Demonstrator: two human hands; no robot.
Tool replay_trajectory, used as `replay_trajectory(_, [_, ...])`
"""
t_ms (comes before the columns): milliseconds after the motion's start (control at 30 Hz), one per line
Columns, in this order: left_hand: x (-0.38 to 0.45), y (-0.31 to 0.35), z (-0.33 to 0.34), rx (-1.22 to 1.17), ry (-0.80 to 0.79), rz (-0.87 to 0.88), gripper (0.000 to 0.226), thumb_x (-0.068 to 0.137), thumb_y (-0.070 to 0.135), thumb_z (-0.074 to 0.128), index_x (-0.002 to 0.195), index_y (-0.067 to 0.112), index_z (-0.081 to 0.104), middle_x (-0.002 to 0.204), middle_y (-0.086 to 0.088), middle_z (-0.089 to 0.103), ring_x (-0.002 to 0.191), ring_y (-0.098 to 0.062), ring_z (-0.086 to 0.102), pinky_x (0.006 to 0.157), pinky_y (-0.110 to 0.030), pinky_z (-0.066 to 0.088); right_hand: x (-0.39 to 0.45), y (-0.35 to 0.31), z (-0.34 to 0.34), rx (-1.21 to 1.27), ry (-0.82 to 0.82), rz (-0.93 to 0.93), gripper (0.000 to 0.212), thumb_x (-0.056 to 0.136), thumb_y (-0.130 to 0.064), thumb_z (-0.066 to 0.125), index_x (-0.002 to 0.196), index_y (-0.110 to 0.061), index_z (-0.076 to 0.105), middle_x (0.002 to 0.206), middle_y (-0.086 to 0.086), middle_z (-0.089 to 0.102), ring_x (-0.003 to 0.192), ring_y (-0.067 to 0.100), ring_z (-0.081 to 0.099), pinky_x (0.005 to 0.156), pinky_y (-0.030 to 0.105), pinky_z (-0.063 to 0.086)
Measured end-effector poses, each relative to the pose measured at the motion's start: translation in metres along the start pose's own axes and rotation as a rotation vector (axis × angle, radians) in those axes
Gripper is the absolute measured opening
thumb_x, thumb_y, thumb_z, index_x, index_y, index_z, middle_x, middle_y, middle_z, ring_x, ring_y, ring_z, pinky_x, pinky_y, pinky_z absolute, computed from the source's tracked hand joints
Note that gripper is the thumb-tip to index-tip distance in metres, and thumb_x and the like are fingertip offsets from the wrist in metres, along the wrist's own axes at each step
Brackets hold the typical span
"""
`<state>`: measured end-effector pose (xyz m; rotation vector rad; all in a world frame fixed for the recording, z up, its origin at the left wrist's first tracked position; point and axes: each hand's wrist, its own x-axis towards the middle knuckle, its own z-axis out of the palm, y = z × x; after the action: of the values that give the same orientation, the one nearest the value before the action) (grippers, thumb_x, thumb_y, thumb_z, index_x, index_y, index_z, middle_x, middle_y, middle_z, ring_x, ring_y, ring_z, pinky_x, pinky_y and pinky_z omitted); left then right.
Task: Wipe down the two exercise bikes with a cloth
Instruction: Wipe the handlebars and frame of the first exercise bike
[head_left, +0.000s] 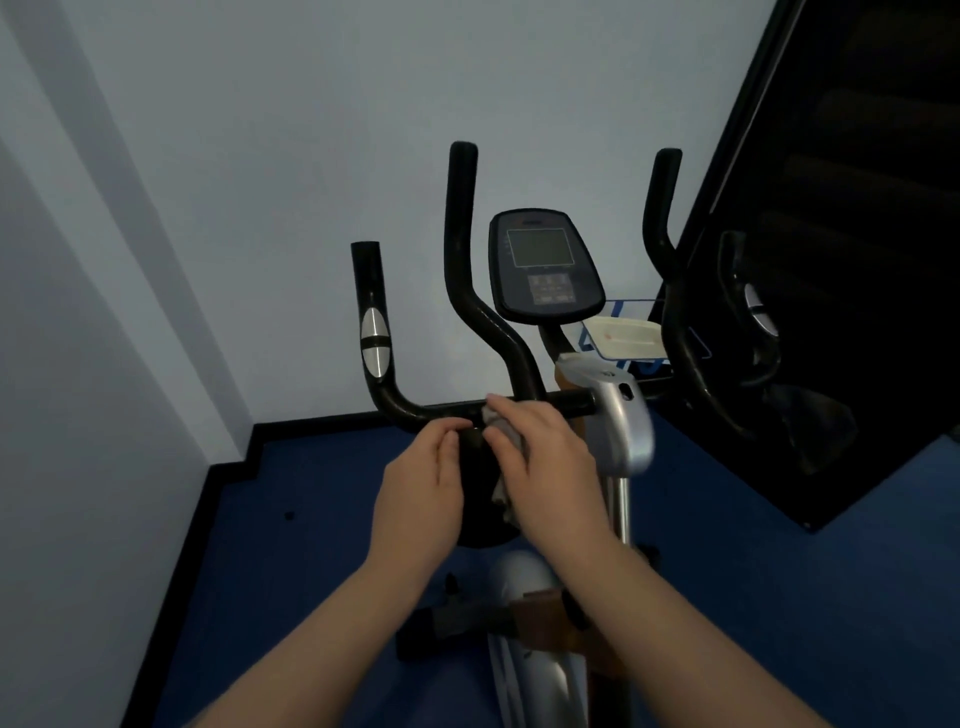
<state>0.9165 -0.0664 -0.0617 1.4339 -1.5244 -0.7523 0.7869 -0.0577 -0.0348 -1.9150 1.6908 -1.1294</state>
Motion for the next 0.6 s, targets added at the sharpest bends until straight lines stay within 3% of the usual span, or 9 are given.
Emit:
replay_trajectory(100, [0.0, 0.0, -0.001, -0.026, -0.003, -0.01, 0.026, 0.104, 0.029, 0.039, 0.104, 0.043, 0.06, 0.086, 0.017, 0.067, 0.08, 0.009, 0.061, 0.063, -0.012, 0.048, -0.02, 0.007, -0.004, 0.146, 0.011, -0.059, 0.036, 0.097, -0.022, 0.057, 0.133, -0.027, 0.057, 0.123, -0.015, 0.052, 0.109, -0.004, 0.052, 0.092, 0.01, 0.042])
replay_trajectory(200, [-0.001, -0.001, 0.0, -0.006, 0.001, -0.005, 0.027, 0.103, 0.029, 0.038, 0.101, 0.047, 0.058, 0.083, 0.018, 0.066, 0.078, 0.005, 0.061, 0.064, -0.021, 0.051, -0.004, 0.01, -0.005, 0.137, -0.041, -0.028, 0.028, 0.098, -0.027, 0.055, 0.125, -0.03, 0.06, 0.12, -0.015, 0.053, 0.107, -0.004, 0.052, 0.091, 0.013, 0.043])
replay_trajectory(300, [0.0, -0.001, 0.001, 0.004, 0.017, -0.003, 0.027, 0.103, 0.029, 0.038, 0.103, 0.048, 0.057, 0.083, 0.018, 0.066, 0.075, 0.003, 0.061, 0.064, -0.024, 0.051, 0.023, 0.004, 0.006, -0.002, -0.097, 0.069, 0.024, 0.1, -0.037, 0.048, 0.119, -0.03, 0.062, 0.114, -0.01, 0.056, 0.098, 0.001, 0.053, 0.077, 0.013, 0.04])
replay_trajectory(400, [-0.001, -0.003, 0.001, -0.003, 0.018, 0.004, 0.026, 0.103, 0.03, 0.039, 0.103, 0.048, 0.058, 0.08, 0.017, 0.067, 0.07, 0.001, 0.061, 0.059, -0.022, 0.05, 0.002, 0.005, 0.012, -0.016, 0.022, 0.022, 0.029, 0.1, -0.037, 0.045, 0.127, -0.033, 0.056, 0.118, -0.015, 0.048, 0.098, -0.004, 0.05, 0.077, 0.008, 0.038])
replay_trajectory(467, [-0.002, -0.004, 0.0, 0.0, 0.009, 0.003, 0.026, 0.103, 0.031, 0.038, 0.104, 0.047, 0.059, 0.082, 0.017, 0.067, 0.072, 0.001, 0.062, 0.062, -0.029, 0.054, -0.016, 0.009, 0.008, -0.049, 0.029, -0.061, 0.035, 0.098, -0.039, 0.041, 0.133, -0.035, 0.049, 0.119, -0.019, 0.041, 0.101, -0.005, 0.048, 0.081, 0.012, 0.04])
replay_trajectory(600, [0.0, -0.003, 0.002, 0.019, -0.004, -0.001, 0.027, 0.103, 0.029, 0.039, 0.11, 0.04, 0.062, 0.088, 0.016, 0.068, 0.079, -0.001, 0.063, 0.071, -0.039, 0.055, 0.024, 0.009, 0.0, -0.153, -0.199, -0.008, 0.028, 0.101, -0.038, 0.04, 0.122, -0.029, 0.056, 0.115, -0.011, 0.052, 0.097, 0.007, 0.055, 0.079, 0.025, 0.043])
